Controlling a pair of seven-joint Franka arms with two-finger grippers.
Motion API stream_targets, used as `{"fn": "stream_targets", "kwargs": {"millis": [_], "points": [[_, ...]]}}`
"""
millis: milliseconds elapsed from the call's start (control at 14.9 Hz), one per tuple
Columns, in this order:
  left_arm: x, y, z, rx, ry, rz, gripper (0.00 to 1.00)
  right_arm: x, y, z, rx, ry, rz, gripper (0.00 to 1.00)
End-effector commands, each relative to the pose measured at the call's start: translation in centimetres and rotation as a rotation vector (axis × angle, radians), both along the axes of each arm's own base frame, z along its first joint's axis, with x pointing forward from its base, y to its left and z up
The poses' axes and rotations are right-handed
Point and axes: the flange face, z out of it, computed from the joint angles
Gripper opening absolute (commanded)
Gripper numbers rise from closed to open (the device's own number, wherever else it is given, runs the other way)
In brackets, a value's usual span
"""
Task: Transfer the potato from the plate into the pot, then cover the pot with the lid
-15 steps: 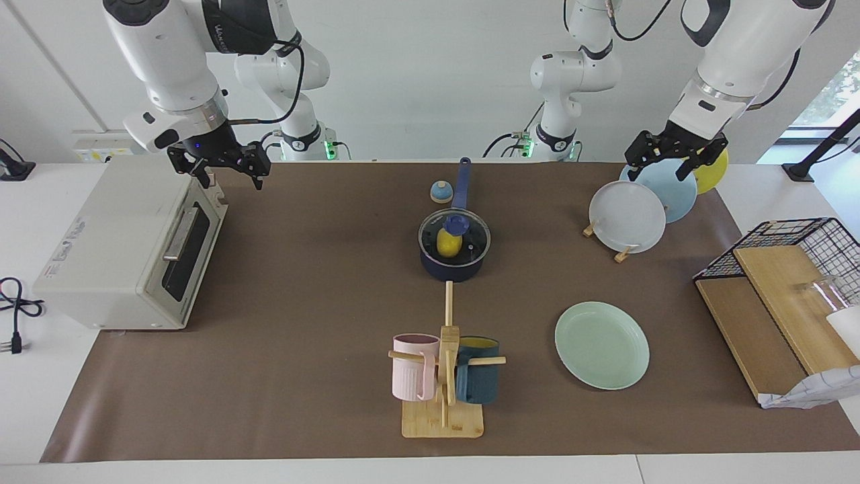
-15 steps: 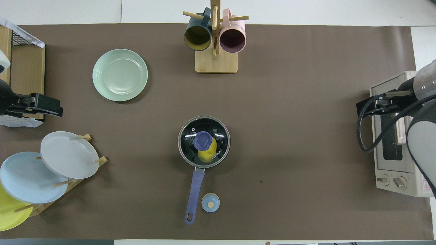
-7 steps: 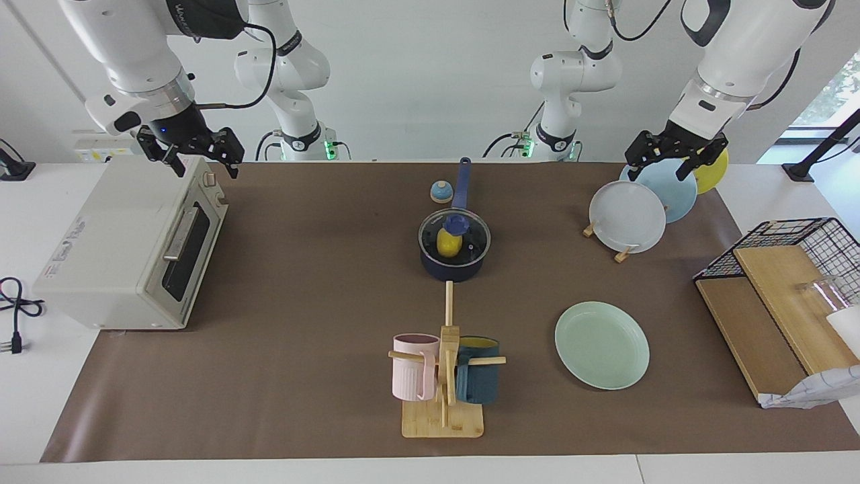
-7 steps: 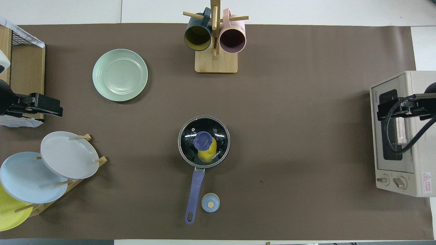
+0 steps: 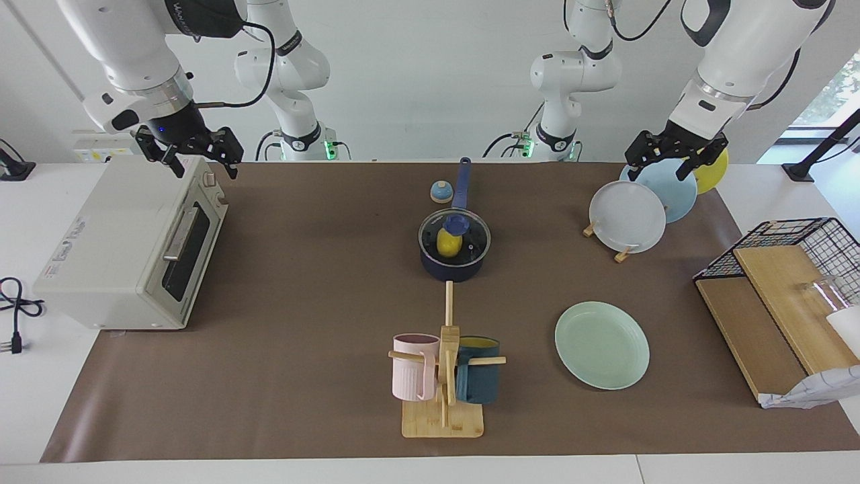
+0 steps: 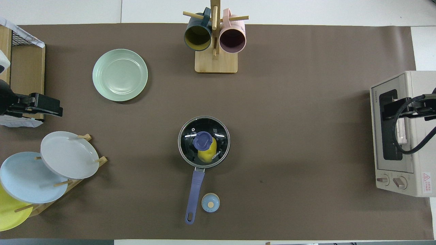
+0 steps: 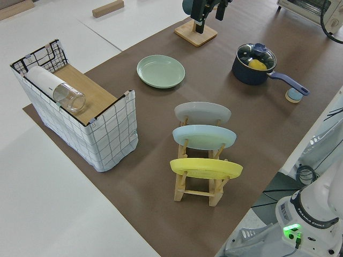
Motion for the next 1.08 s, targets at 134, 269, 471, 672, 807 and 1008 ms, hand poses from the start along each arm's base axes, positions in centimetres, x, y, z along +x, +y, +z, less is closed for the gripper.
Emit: {"fn": "stream_targets", "kwargs": {"millis": [134,269,471,672,807,1008], "points": [[-0.04,-0.12,0.26,-0.006,0.000,0.003,1.00,-0.31,0.76,-0.25,0.042,0.002,-0.001,1.00],[-0.03,-0.03,0.26,-0.006,0.000,0.005,1.00,-0.39,1.01,-0.37,0.042,0.010,0.009,1.00],[-0.03,-0.03,0.26,-0.006,0.000,0.005,1.00,-0.54,1.09,-0.14,0.042,0.007,0.010,1.00],[-0.03,-0.03,0.26,-0.006,0.000,0.005,1.00,-0.55,1.17,-0.15,0.042,0.008,0.012,1.00],[-0.03,-0.03,0.26,-0.006,0.000,0.005,1.00,-0.60,1.34,-0.07,0.042,0.007,0.015,1.00],[-0.03,-0.03,0.26,-0.006,0.000,0.005,1.00,-0.56,1.42,-0.15,0.042,0.008,0.016,1.00]]}}
